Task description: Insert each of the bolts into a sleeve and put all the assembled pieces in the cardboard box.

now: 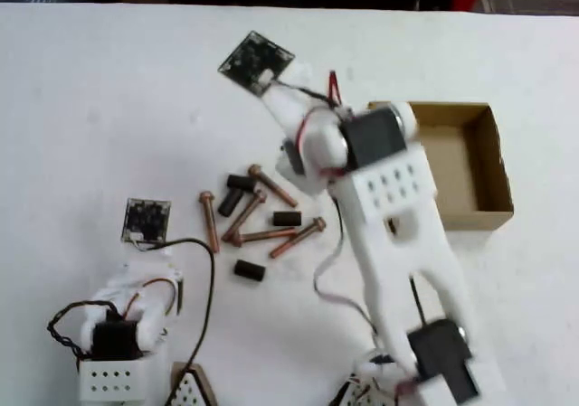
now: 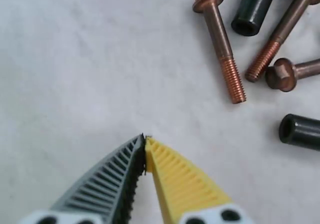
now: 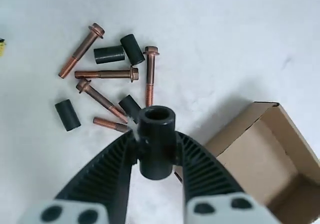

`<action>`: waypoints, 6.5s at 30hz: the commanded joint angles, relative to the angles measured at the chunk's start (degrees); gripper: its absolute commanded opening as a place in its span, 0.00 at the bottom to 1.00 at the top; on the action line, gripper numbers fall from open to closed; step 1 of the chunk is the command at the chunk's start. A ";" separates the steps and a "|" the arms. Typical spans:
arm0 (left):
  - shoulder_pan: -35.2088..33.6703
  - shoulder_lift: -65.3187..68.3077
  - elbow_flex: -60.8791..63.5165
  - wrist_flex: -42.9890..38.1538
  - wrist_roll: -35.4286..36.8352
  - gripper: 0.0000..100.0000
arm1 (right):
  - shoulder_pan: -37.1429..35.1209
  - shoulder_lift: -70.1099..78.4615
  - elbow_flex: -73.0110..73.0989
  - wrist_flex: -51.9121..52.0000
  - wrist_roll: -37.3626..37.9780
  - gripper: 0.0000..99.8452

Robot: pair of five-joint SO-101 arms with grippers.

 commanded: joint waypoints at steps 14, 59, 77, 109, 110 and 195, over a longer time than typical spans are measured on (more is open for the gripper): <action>-0.13 -0.57 -0.18 0.53 -0.18 0.02 | 3.38 -50.51 46.33 -17.27 -3.60 0.02; -8.40 -0.66 -0.26 -2.20 -0.62 0.02 | 4.18 -90.33 96.26 -42.33 -14.24 0.02; -13.93 -0.40 -15.74 1.49 -17.49 0.02 | 4.26 -90.15 112.26 -69.14 -14.24 0.02; 5.67 89.80 -62.15 2.46 2.99 0.15 | 2.42 -90.15 112.26 -66.59 -24.79 0.02; 6.20 92.00 -63.82 2.46 4.40 0.18 | 3.03 -90.15 112.26 -66.59 -24.79 0.02; 9.80 130.95 -90.11 1.23 3.60 0.02 | 3.47 -90.15 112.26 -65.80 -24.97 0.02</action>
